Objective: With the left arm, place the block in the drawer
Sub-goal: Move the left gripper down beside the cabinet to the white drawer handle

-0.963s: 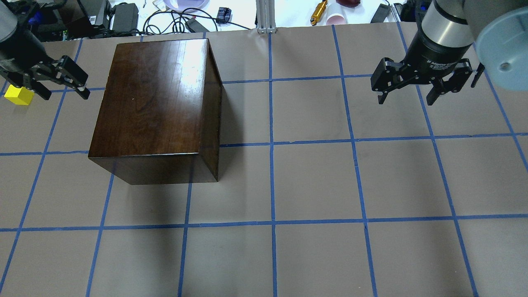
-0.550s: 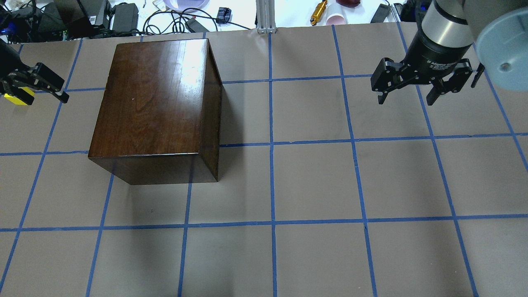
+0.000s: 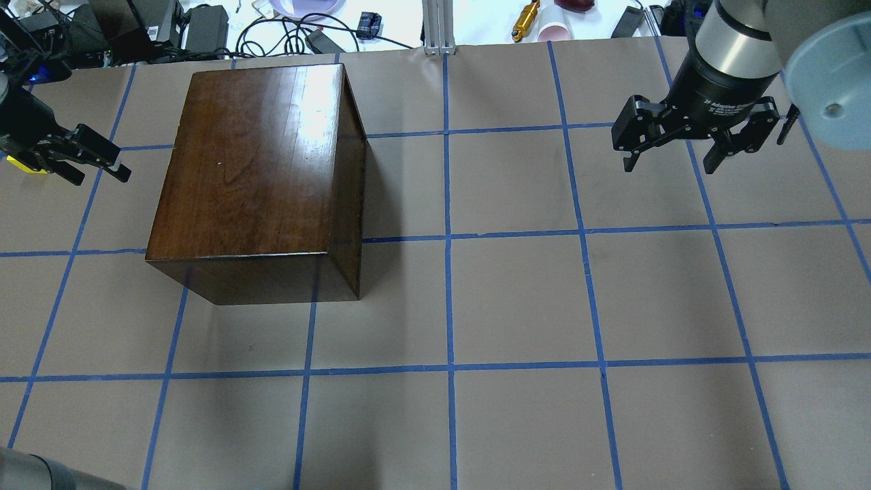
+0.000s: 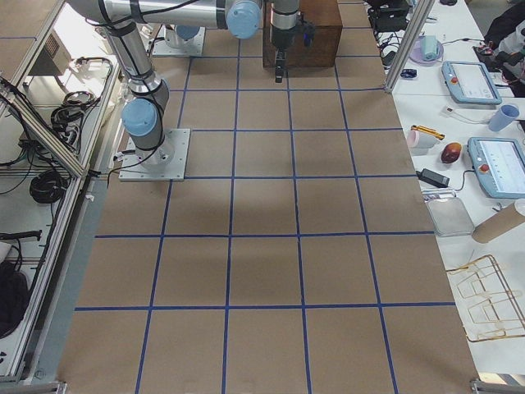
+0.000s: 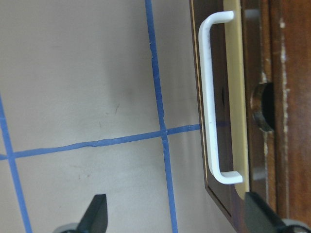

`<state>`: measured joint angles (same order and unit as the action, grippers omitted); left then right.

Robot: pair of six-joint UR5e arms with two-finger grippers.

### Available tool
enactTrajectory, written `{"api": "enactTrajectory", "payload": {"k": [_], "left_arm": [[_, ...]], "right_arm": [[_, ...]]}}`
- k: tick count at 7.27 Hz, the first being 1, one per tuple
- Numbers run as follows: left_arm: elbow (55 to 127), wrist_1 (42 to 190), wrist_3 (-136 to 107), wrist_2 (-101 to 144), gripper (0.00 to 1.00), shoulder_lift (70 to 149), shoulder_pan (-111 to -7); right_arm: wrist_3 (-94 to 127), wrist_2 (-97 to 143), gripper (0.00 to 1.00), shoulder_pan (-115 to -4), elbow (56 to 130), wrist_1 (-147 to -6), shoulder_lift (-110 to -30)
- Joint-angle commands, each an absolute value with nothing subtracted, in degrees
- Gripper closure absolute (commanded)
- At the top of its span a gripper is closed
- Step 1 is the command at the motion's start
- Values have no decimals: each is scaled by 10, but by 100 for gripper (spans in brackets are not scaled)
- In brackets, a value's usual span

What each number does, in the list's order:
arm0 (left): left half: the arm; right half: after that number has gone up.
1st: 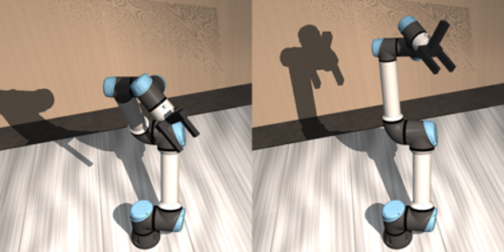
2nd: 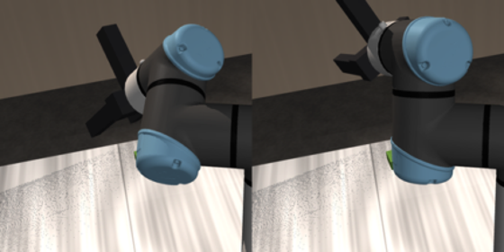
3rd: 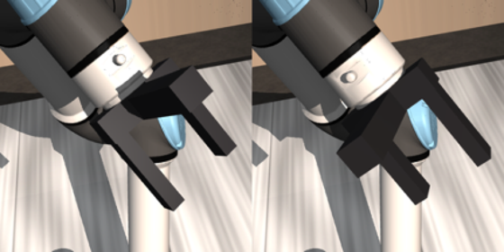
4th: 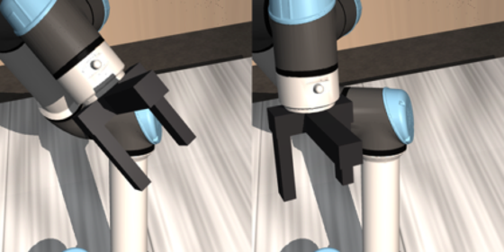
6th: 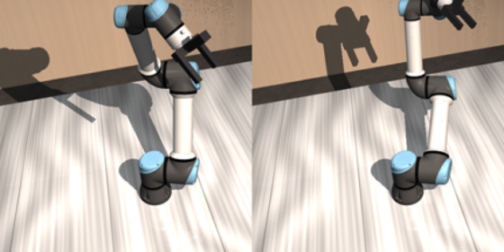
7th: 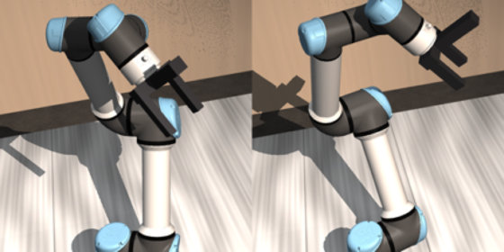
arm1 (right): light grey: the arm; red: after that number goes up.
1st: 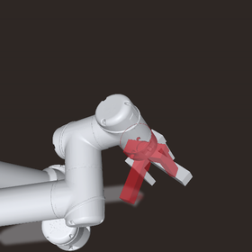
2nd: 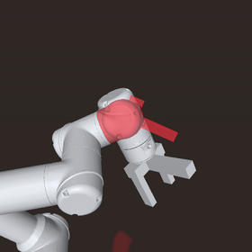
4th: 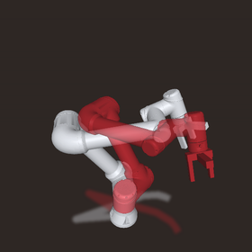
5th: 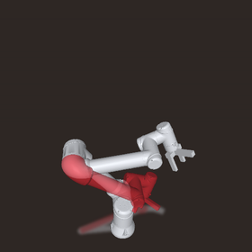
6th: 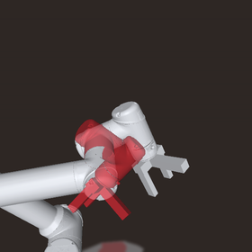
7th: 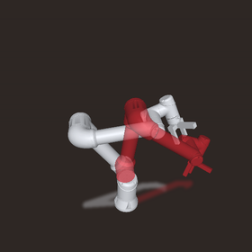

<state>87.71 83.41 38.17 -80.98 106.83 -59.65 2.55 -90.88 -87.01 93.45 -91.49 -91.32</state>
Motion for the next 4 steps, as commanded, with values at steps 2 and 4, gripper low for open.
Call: {"api": "enactTrajectory", "payload": {"k": [2,4], "left_arm": [[877,815,415,-792,0,1107,-595],[876,795,417,-762,0,1121,-595]], "right_arm": [[25,-909,0,-870,934,-915,-913],[25,-909,0,-870,934,-915,-913]]}}
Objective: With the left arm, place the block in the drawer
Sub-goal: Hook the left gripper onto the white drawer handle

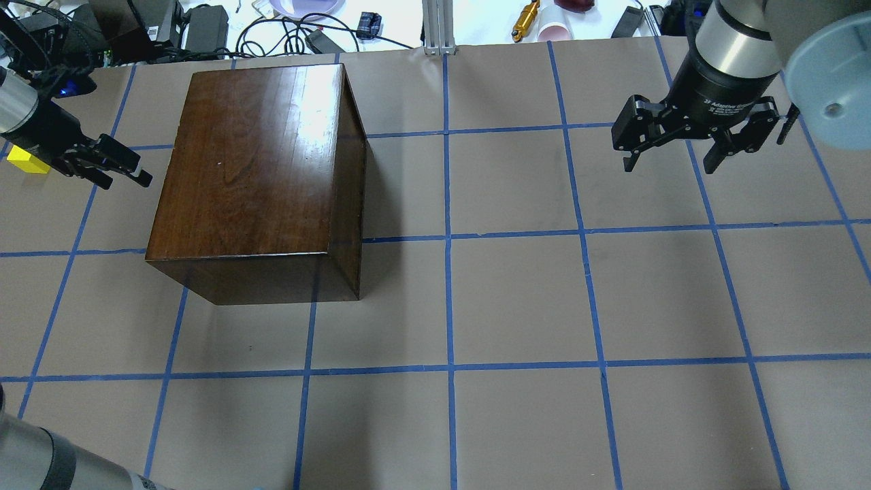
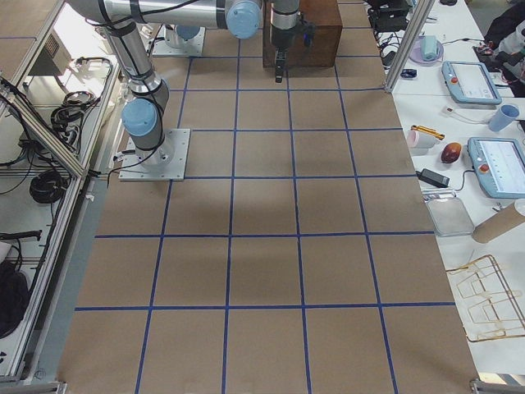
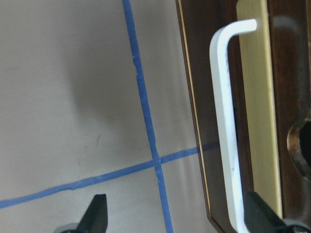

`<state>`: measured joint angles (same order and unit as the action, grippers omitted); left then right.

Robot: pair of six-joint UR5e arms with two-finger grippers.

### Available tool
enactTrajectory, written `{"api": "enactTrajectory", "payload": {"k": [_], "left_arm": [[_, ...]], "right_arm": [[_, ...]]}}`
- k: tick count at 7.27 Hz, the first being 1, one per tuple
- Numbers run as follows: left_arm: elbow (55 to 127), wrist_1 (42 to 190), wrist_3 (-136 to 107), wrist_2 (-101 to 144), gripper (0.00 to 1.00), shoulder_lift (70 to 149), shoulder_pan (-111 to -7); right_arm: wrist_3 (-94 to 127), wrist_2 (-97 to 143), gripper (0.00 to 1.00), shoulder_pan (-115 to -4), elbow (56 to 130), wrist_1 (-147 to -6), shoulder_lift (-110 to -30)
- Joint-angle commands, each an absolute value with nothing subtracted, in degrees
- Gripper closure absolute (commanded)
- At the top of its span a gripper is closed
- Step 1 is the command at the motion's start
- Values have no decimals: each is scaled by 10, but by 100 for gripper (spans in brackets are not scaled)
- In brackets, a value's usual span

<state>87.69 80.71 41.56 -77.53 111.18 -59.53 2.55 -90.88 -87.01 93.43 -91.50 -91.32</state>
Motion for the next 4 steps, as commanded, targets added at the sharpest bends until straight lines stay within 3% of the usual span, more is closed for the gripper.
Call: {"api": "enactTrajectory", "payload": {"k": [1,4], "left_arm": [[876,792,412,-759,0,1127,-596],[876,792,408,-733,0,1134,-596]], "right_arm": [[25,-909,0,-870,934,-915,-913],[25,-909,0,-870,934,-915,-913]]}}
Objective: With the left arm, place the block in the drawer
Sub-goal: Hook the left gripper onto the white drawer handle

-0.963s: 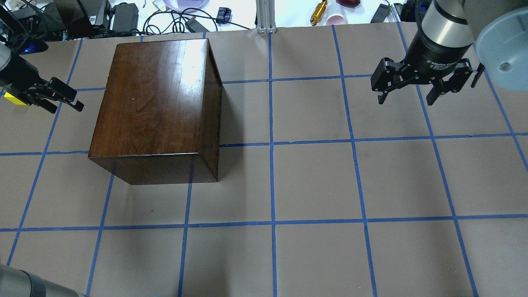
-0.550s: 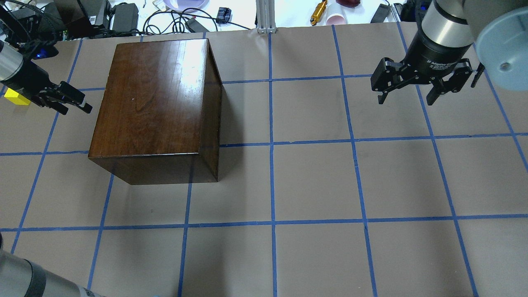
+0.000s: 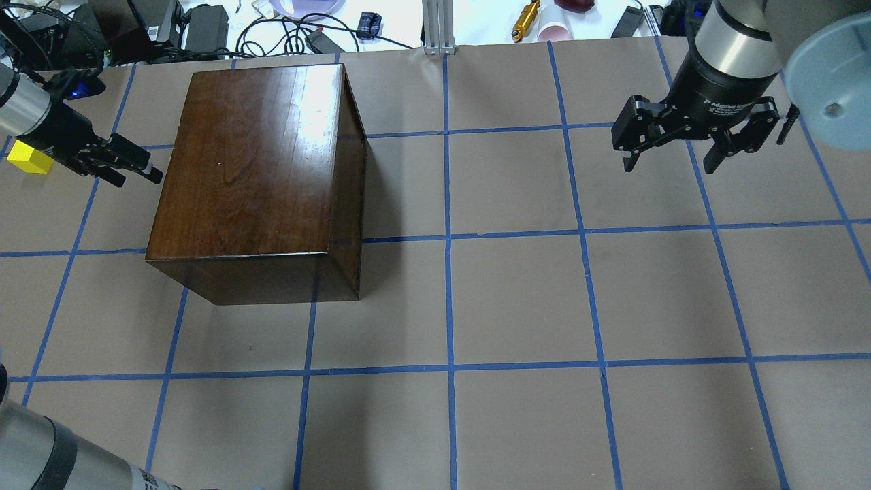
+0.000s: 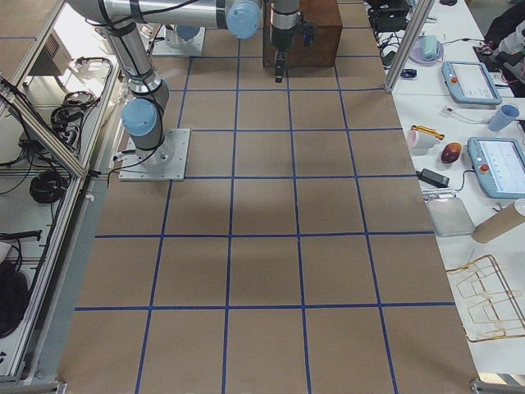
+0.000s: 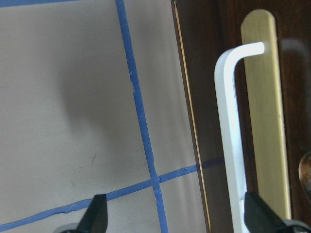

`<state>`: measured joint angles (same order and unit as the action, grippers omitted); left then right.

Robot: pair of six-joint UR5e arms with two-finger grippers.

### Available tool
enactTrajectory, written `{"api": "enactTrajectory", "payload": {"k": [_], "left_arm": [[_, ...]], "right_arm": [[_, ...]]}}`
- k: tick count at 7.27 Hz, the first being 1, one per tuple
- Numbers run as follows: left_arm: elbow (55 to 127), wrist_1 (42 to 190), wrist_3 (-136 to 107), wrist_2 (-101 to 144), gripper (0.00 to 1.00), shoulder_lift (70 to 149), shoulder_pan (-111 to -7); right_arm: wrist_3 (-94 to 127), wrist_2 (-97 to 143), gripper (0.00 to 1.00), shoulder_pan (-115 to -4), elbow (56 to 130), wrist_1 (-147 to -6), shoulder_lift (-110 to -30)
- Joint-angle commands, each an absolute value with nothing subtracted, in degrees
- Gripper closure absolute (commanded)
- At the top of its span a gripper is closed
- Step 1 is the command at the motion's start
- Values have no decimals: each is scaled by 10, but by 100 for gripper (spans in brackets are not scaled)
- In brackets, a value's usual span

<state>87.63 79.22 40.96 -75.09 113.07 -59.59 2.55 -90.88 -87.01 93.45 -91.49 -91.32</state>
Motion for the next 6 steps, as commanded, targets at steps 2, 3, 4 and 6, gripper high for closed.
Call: {"api": "enactTrajectory", "payload": {"k": [2,3,4,6], "left_arm": [[877,792,404,-729,0,1137,-596],[878,792,403,-729,0,1139,-596],[876,792,378,-729,0,1143,-596],[876,792,374,-730,0,1150,-596]], "right_arm": [[25,-909,0,-870,934,-915,-913],[25,-909,0,-870,934,-915,-913],[25,-909,0,-870,934,-915,-913],[25,-909,0,-870,934,-915,-913]]}}
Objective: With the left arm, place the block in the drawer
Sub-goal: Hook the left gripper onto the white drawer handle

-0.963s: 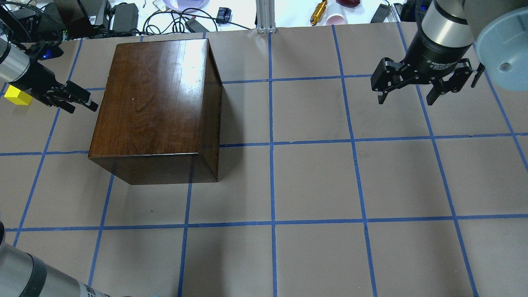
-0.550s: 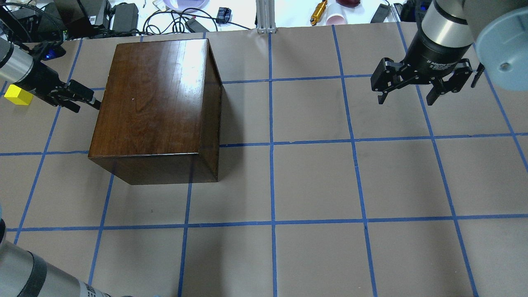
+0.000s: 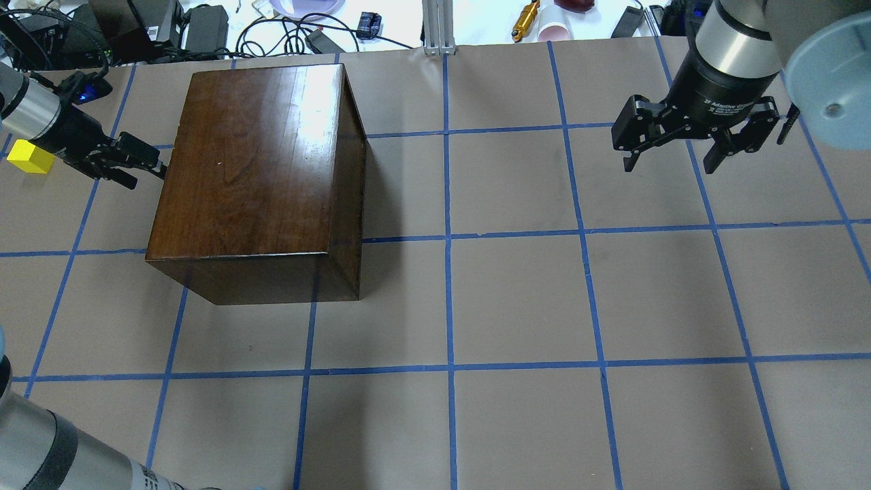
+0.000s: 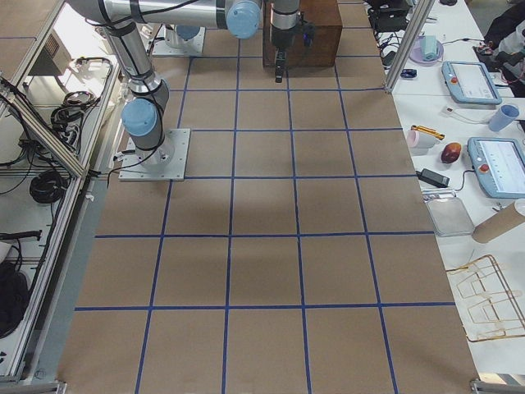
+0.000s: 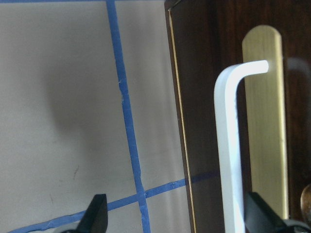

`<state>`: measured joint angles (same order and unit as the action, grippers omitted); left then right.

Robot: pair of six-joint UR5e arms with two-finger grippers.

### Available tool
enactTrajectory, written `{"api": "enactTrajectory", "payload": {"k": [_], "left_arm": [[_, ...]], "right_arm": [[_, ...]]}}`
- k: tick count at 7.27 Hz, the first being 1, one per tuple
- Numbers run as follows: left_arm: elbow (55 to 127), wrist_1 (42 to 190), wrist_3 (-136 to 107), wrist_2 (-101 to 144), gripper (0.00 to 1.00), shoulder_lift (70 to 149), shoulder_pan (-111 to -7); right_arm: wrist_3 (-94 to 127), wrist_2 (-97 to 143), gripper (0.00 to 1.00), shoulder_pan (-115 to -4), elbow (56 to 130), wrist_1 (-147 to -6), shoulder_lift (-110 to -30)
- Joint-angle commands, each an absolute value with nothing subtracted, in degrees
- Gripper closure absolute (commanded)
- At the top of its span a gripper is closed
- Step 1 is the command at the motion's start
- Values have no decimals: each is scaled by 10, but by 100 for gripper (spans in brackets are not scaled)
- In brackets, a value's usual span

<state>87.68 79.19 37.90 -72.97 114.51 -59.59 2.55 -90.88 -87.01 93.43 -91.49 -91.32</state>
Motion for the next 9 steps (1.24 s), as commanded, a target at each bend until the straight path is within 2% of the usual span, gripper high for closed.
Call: {"api": "enactTrajectory", "payload": {"k": [1,9], "left_arm": [[876,792,370,-730,0,1150,-597],[875,791,352,-739,0,1162,-597]], "right_arm": [[25,-909,0,-870,934,-915,-913],[25,-909,0,-870,934,-915,-913]]}}
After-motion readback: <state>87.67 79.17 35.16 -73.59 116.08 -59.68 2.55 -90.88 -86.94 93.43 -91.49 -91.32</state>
